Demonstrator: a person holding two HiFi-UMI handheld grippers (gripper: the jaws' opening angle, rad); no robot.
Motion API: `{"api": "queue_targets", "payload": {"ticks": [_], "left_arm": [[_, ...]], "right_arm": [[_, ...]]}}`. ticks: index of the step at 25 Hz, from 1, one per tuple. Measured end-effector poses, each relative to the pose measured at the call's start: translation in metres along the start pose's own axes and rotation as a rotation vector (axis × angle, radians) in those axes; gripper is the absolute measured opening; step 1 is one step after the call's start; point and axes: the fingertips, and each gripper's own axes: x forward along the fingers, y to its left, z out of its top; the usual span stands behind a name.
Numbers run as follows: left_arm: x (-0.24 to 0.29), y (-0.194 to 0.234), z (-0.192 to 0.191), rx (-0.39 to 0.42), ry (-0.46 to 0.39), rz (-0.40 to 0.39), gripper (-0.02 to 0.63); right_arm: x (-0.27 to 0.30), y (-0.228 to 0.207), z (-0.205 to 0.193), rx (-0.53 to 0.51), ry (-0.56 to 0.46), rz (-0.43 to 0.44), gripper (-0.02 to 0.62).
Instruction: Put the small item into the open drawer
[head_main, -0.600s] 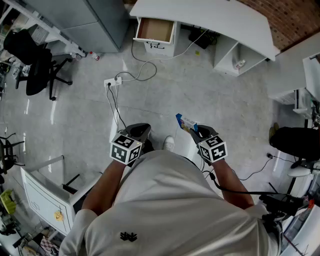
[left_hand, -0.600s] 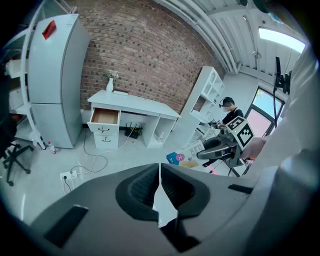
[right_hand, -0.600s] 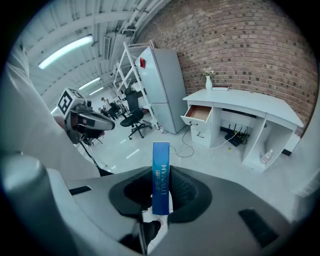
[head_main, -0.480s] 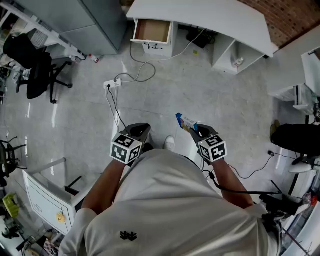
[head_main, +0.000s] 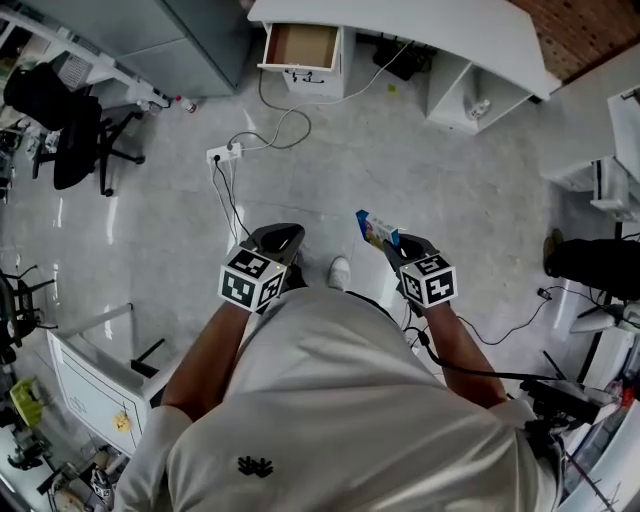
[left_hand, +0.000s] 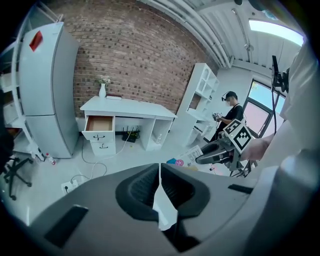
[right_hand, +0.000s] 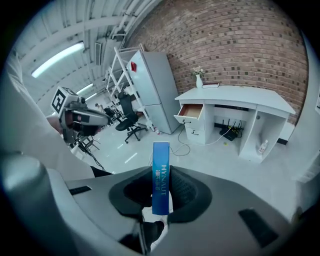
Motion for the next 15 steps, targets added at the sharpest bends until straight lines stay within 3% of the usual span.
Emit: {"api": "queue_targets", "payload": {"ticks": [8, 15], "left_arm": [[-0.005, 0.037, 0.009, -0.004, -0.019, -0.017, 0.031], [-0.01, 0.112, 0.047, 0.032, -0.067, -0.093, 0.031]], "right_arm": [[0.026, 0.004, 0.028, 0.036, -0.013, -0.015, 0.098], [0.073, 0.015, 0.098, 0.055, -0.023, -0.075, 0.098]]}}
